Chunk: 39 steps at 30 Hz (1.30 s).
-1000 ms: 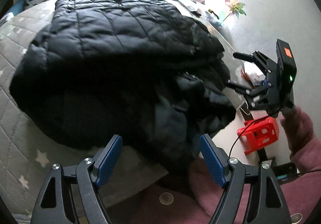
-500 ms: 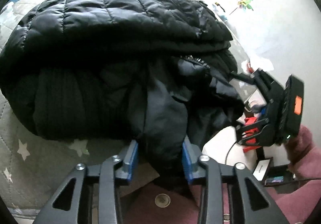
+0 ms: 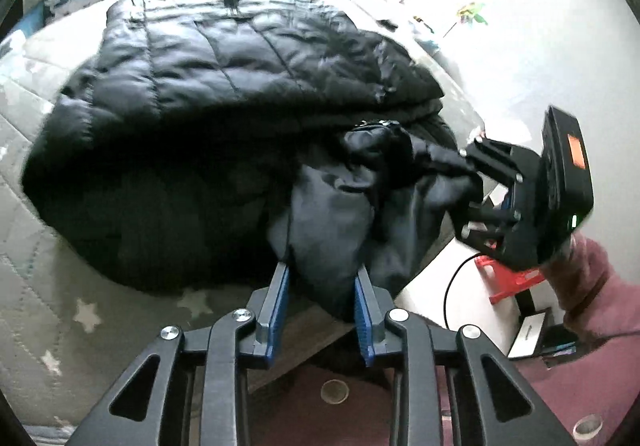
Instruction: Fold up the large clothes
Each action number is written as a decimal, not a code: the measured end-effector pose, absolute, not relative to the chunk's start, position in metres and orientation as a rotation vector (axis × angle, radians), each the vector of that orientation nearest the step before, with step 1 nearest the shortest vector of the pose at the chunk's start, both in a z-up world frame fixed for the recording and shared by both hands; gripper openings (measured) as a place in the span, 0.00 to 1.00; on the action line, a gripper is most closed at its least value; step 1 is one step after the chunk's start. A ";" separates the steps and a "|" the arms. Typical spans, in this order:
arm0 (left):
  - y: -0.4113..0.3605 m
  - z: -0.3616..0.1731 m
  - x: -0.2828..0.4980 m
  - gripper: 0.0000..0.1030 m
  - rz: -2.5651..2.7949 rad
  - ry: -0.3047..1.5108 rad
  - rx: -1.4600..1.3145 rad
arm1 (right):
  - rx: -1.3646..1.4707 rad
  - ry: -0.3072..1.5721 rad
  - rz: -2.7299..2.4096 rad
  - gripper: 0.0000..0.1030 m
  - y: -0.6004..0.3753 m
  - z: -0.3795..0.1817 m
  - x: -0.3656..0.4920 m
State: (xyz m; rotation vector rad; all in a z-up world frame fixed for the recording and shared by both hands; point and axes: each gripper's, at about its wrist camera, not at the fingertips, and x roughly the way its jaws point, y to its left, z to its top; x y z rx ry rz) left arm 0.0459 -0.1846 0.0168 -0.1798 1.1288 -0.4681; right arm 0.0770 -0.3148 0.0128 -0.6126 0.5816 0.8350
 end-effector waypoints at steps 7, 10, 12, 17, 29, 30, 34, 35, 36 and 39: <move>-0.142 0.037 0.016 0.73 -0.351 1.005 -0.115 | -0.518 0.567 0.829 0.26 -0.313 0.046 0.090; -0.135 0.031 0.013 0.76 -0.270 0.983 -0.064 | -0.459 0.573 0.829 0.26 -0.315 0.054 0.099; -0.125 0.024 0.014 0.76 -0.227 0.987 -0.045 | -0.428 0.570 0.827 0.25 -0.313 0.061 0.105; -0.106 0.003 0.022 0.76 -0.104 0.955 -0.060 | -0.402 0.560 0.814 0.25 -0.311 0.066 0.110; -0.148 -0.012 0.023 0.80 -0.051 0.770 0.314 | -0.369 0.563 0.802 0.25 -0.308 0.079 0.126; -0.151 -0.014 0.024 0.80 -0.052 0.765 0.334 | -0.366 0.564 0.802 0.25 -0.308 0.080 0.127; -0.163 -0.023 0.040 0.80 -0.072 0.769 0.393 | -0.358 0.566 0.796 0.25 -0.309 0.080 0.129; -0.166 -0.026 0.039 0.80 -0.068 0.762 0.418 | -0.361 0.567 0.796 0.25 -0.308 0.079 0.128; -0.170 -0.028 0.041 0.80 -0.051 0.747 0.452 | -0.364 0.565 0.796 0.25 -0.309 0.080 0.129; -0.177 -0.033 0.045 0.80 -0.048 0.722 0.497 | -0.363 0.566 0.795 0.25 -0.309 0.079 0.128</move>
